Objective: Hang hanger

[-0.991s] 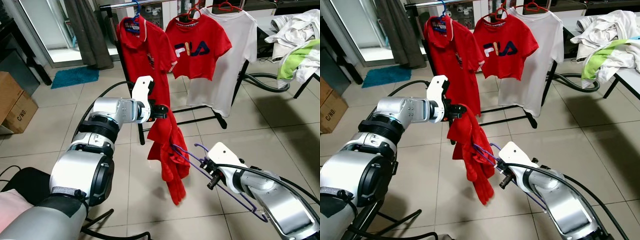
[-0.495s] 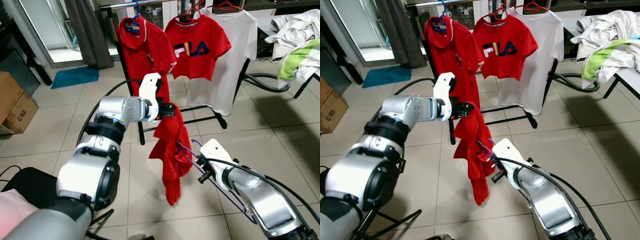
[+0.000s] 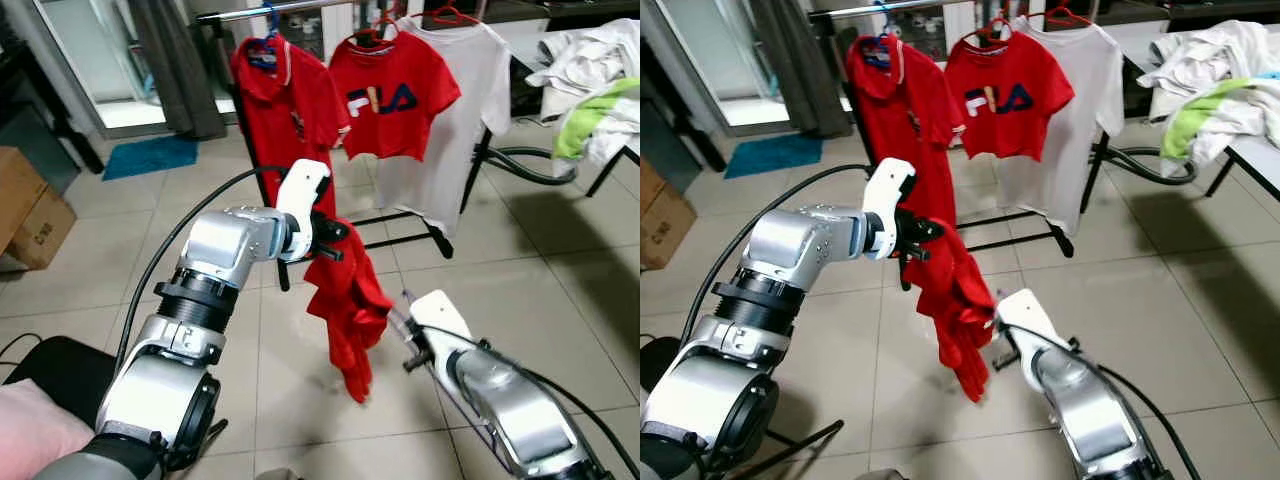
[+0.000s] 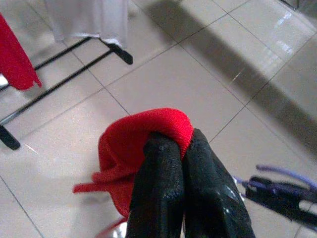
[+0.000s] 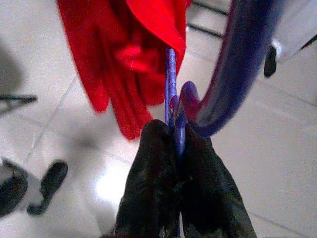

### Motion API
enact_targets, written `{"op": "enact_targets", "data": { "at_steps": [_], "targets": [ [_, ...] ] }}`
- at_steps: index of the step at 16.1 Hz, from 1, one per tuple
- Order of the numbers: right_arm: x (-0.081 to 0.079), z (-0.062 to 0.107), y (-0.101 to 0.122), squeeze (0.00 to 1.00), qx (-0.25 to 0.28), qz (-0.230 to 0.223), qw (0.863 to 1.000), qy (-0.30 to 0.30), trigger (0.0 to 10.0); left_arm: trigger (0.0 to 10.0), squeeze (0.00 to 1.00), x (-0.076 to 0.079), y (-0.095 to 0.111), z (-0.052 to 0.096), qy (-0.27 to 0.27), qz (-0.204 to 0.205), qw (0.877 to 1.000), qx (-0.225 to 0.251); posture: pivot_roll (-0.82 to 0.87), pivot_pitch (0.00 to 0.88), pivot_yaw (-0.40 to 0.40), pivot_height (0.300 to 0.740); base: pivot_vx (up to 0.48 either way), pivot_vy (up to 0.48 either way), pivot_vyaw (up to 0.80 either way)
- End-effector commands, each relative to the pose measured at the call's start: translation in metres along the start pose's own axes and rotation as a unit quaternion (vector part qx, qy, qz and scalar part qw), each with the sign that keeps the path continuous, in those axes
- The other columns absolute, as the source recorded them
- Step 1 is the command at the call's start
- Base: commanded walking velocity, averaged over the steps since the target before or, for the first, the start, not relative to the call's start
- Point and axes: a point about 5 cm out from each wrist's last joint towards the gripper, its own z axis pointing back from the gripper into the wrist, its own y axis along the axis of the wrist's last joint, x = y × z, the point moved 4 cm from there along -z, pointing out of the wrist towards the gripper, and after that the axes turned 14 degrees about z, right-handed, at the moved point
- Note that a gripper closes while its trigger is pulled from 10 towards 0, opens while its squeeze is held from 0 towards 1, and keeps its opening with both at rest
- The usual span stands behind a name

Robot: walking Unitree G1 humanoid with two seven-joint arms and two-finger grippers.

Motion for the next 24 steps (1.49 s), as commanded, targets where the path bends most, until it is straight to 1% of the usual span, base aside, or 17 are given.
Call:
{"op": "enact_targets", "data": {
  "at_steps": [1, 2, 4, 5, 6, 8, 9, 10, 13, 14, 15, 16, 17, 18, 19, 22, 24],
  "targets": [
    [0.004, 0.003, 0.021, 0.00, 0.047, -0.022, 0.999, 0.001, 10.0, 1.3, 0.00, 0.002, 0.002, 0.003, 0.003, -0.027, 1.000, 0.004, -0.01, 0.000, 0.137, 0.740, 0.000, 0.000, 0.00],
    [0.003, 0.004, 0.030, 0.00, 0.070, -0.050, 0.996, 0.010, 10.0, 1.4, 0.00, 0.000, 0.000, 0.002, 0.015, -0.039, 0.999, 0.004, -0.01, 0.000, 0.137, 0.740, 0.000, 0.000, 0.00],
    [0.000, 0.008, 0.045, 0.00, 0.103, -0.093, 0.990, 0.034, 10.0, 0.9, 0.00, -0.007, 0.000, 0.002, 0.040, -0.066, 0.997, 0.017, -0.02, 0.000, 0.136, 0.740, 0.000, 0.000, 0.00],
    [-0.005, 0.011, 0.052, 0.00, 0.119, -0.108, 0.985, 0.060, 10.0, 0.0, 0.00, -0.010, 0.006, 0.004, 0.046, -0.087, 0.994, 0.038, -0.02, 0.000, 0.136, 0.740, 0.000, 0.000, 0.00],
    [-0.016, 0.016, 0.052, 0.00, 0.123, -0.080, 0.984, 0.098, 10.0, 0.0, 0.00, -0.019, 0.007, 0.007, 0.065, -0.134, 0.988, 0.035, -0.02, 0.000, 0.134, 0.740, 0.000, 0.000, 0.00],
    [-0.021, 0.020, 0.039, 0.00, 0.114, -0.030, 0.984, 0.131, 10.0, 0.0, 0.00, -0.022, 0.011, 0.011, 0.055, -0.160, 0.985, 0.037, -0.02, 0.000, 0.132, 0.740, 0.000, 0.000, 0.00],
    [-0.022, 0.021, 0.037, 0.00, 0.118, -0.019, 0.983, 0.140, 10.0, 0.0, 0.00, -0.022, 0.010, 0.012, 0.051, -0.161, 0.985, 0.032, -0.02, 0.000, 0.132, 0.740, 0.000, 0.000, 0.00],
    [-0.019, 0.026, 0.036, 0.00, 0.136, 0.002, 0.979, 0.153, 10.0, 0.0, 0.00, -0.020, 0.007, 0.015, 0.027, -0.171, 0.985, 0.011, -0.02, 0.000, 0.130, 0.740, 0.000, 0.000, 0.00],
    [-0.009, 0.031, 0.042, 0.00, 0.162, 0.033, 0.973, 0.161, 10.0, 0.0, 0.00, -0.013, 0.001, 0.016, -0.014, -0.188, 0.982, -0.015, -0.01, 0.000, 0.129, 0.740, 0.000, 0.000, 0.00],
    [-0.007, 0.029, 0.043, 0.00, 0.156, 0.041, 0.974, 0.159, 10.0, 0.0, 0.00, -0.008, -0.002, 0.016, -0.029, -0.196, 0.980, -0.023, -0.01, 0.000, 0.129, 0.740, 0.000, 0.000, 0.00],
    [-0.007, 0.028, 0.043, 0.00, 0.152, 0.040, 0.975, 0.157, 10.0, 0.0, 0.00, -0.007, -0.002, 0.016, -0.031, -0.197, 0.980, -0.024, -0.01, 0.000, 0.129, 0.740, 0.000, 0.000, 0.00],
    [-0.010, 0.023, 0.041, 0.00, 0.133, 0.030, 0.979, 0.153, 10.0, 0.0, 0.00, -0.004, -0.001, 0.015, -0.032, -0.195, 0.980, -0.021, -0.01, 0.000, 0.128, 0.740, 0.000, 0.000, 0.00],
    [-0.019, 0.019, 0.035, 0.00, 0.099, 0.017, 0.983, 0.153, 10.0, 0.0, 0.00, 0.000, 0.003, 0.013, -0.031, -0.185, 0.982, -0.007, -0.01, 0.000, 0.128, 0.740, 0.000, 0.000, 0.00],
    [-0.023, 0.016, 0.031, 0.00, 0.084, 0.013, 0.985, 0.153, 10.0, 0.0, 0.00, 0.002, 0.005, 0.013, -0.031, -0.180, 0.983, -0.001, -0.01, 0.000, 0.128, 0.740, 0.000, 0.000, 0.00],
    [-0.030, 0.011, 0.023, 0.00, 0.055, 0.003, 0.988, 0.141, 10.0, 0.0, 0.00, 0.010, 0.009, 0.013, -0.039, -0.167, 0.985, 0.012, -0.01, 0.000, 0.128, 0.740, 0.000, 0.000, 0.00],
    [-0.029, 0.008, 0.020, 0.00, 0.038, -0.010, 0.992, 0.123, 10.0, 0.0, 0.00, 0.016, 0.014, 0.015, -0.045, -0.155, 0.987, 0.022, -0.02, 0.000, 0.132, 0.740, 0.000, 0.000, 0.00],
    [-0.017, 0.004, 0.012, 0.00, 0.011, -0.030, 0.996, 0.080, 10.0, 0.0, 0.00, 0.015, 0.018, 0.018, -0.038, -0.154, 0.987, 0.028, -0.02, 0.000, 0.134, 0.740, 0.000, 0.000, 0.00]
  ]
}}
